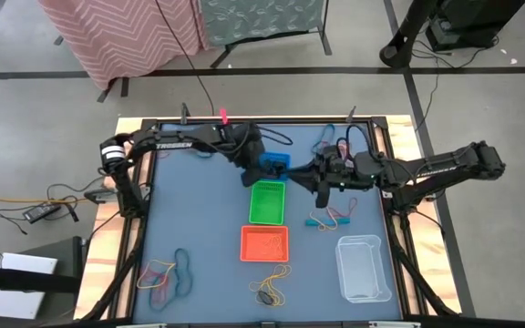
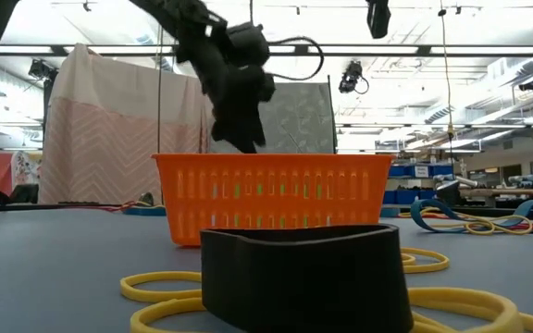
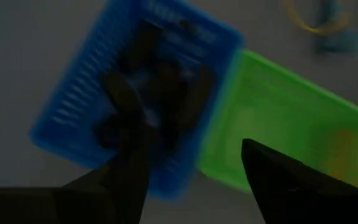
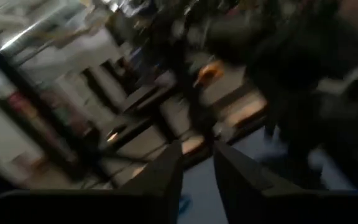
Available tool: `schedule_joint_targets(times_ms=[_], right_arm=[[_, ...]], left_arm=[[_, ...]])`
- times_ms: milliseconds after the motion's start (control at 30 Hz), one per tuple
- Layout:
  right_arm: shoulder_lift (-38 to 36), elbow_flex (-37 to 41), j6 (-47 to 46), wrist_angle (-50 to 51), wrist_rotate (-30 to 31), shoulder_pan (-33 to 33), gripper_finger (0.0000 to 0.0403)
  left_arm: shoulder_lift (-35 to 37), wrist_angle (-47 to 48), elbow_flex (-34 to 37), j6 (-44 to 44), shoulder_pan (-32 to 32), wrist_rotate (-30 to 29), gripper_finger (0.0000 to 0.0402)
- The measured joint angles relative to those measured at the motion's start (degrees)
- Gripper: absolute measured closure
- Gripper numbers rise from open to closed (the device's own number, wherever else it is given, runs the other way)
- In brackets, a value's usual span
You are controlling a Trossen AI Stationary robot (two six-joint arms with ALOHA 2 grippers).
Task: Sort rubber bands into baskets
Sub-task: Put the black rubber band into the blue bin
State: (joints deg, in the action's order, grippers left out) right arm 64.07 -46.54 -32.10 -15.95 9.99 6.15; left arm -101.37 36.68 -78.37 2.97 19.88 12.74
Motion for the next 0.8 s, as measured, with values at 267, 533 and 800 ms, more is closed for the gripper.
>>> schedule_joint_targets(times_ms=[267,533,800], right_arm=[[6.45,0.04,-6.68,2.07,-3.71,9.54,0.0258],[19.15,-3.96,-10.54,3.29,-8.21,14.1,0.026],[29.06,-13.99,-11.1,10.27,-15.9,14.16,0.026]], left_arm=[[12.67,4.86,1.91,-0.42,-2.21,5.74,0.0146],[30.82,-16.93,17.8,9.92,-4.11,5.43,0.016],[41.79,-43.27,40.36,26.68,-6.06,5.39,0.0161]])
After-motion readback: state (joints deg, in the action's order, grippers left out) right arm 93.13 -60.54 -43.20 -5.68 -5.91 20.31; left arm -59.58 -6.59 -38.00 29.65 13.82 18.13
